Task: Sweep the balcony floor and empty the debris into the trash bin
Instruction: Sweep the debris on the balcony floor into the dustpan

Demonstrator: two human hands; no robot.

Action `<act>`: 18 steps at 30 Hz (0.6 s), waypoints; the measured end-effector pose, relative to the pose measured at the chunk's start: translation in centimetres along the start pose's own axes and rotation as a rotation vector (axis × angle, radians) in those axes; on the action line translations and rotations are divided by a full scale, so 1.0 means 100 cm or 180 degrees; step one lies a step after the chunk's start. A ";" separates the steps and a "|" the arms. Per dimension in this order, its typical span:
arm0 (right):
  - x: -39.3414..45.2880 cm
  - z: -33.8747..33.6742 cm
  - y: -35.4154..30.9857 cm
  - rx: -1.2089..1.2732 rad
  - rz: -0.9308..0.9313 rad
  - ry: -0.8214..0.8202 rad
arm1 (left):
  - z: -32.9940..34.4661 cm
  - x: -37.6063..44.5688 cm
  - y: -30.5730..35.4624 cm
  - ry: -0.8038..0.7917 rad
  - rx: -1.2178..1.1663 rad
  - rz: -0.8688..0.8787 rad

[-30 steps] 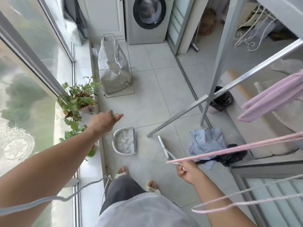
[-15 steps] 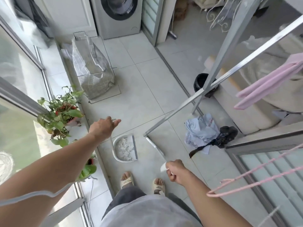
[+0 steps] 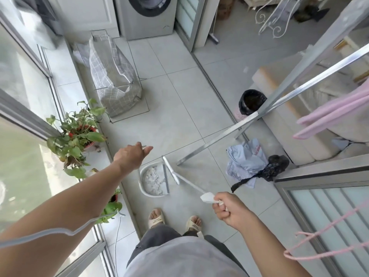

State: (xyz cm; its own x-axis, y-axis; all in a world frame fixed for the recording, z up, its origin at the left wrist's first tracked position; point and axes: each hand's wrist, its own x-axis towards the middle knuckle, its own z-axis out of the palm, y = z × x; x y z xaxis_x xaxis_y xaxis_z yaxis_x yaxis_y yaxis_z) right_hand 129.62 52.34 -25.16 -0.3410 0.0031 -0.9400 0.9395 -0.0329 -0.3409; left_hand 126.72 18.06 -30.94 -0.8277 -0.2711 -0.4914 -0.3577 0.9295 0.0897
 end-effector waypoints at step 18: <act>0.037 0.114 -0.088 0.0076 -0.0593 0.0014 | -0.060 0.024 -0.043 0.0535 0.0066 -0.0171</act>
State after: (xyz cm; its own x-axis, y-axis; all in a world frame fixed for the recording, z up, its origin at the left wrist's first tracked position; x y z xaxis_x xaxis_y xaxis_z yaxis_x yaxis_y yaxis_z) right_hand 119.73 41.21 -25.50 -0.5089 0.0156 -0.8607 0.8590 -0.0550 -0.5089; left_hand 123.74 11.91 -27.33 -0.8688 -0.3569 -0.3432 -0.3959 0.9170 0.0486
